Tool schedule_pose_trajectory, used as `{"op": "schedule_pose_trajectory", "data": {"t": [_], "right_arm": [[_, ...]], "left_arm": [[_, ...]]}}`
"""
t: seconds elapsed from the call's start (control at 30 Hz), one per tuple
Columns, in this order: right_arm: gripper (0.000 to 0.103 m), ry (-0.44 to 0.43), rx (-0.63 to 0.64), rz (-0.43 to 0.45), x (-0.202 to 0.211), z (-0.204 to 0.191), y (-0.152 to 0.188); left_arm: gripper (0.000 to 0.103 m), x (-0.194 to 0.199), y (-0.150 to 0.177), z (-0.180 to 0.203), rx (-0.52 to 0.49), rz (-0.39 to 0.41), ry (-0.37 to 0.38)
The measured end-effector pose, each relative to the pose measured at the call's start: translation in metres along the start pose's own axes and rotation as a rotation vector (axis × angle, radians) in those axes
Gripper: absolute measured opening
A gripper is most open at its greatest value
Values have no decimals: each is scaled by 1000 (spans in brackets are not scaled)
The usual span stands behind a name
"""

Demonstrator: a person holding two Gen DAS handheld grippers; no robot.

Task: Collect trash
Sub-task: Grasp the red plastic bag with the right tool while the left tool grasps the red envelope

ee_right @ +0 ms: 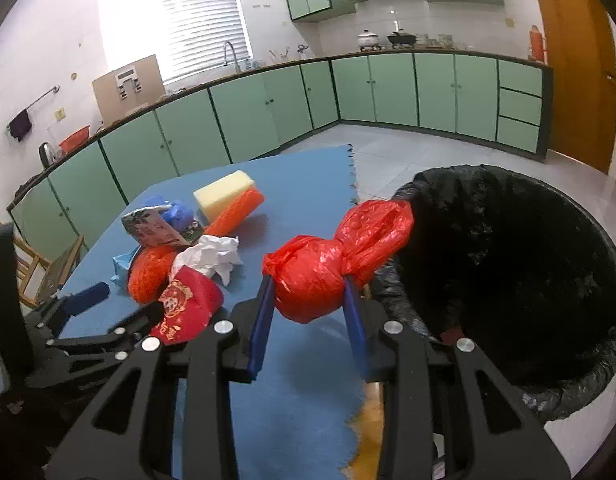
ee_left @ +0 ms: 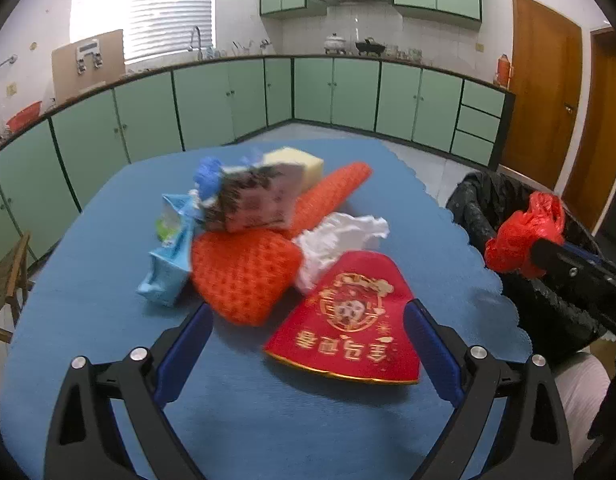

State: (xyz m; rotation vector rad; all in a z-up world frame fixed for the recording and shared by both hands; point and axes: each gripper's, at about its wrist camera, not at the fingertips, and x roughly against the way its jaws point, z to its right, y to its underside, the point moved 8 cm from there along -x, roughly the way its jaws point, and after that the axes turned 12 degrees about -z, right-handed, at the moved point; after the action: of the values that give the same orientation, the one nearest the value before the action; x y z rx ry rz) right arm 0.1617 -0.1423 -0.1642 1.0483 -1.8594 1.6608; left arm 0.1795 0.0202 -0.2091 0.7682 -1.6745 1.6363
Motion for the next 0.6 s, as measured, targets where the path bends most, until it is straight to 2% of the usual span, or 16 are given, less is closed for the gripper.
{"op": "schedule_pose_trajectory", "data": {"t": [0.33, 0.5, 0.57, 0.6], "right_arm": [[33, -12, -29, -2, -3, 10, 0], [33, -17, -40, -11, -6, 13, 0], [33, -17, -43, -16, -7, 13, 0], [33, -17, -44, -17, -7, 14, 0]], "left_arm": [[96, -29, 5, 22, -42, -73, 6], [97, -44, 8, 29, -52, -134, 20], [96, -47, 10, 29, -44, -151, 36], [87, -47, 10, 29, -42, -152, 49]]}}
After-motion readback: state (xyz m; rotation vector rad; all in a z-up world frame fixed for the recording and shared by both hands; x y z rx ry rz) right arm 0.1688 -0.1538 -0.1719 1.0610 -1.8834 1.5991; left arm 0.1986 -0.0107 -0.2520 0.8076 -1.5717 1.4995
